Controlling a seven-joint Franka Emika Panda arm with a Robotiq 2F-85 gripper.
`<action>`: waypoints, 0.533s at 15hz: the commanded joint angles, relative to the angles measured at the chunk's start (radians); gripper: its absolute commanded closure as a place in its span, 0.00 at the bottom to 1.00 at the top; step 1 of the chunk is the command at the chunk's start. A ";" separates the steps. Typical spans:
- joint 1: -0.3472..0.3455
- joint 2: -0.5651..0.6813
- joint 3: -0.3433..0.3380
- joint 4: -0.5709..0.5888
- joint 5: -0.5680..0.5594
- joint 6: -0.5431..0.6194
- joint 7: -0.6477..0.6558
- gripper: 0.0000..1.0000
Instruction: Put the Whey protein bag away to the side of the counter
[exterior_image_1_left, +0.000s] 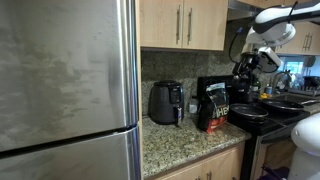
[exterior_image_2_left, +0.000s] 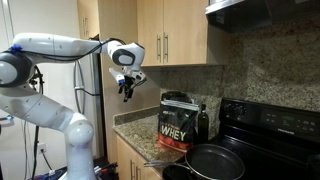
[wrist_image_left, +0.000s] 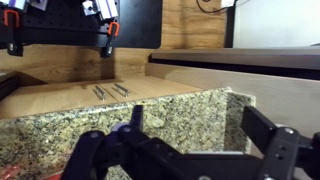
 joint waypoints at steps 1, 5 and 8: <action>-0.048 0.074 -0.184 0.159 0.054 -0.160 -0.161 0.00; -0.099 0.081 -0.230 0.193 0.096 -0.211 -0.221 0.00; -0.106 0.134 -0.235 0.248 0.145 -0.247 -0.165 0.00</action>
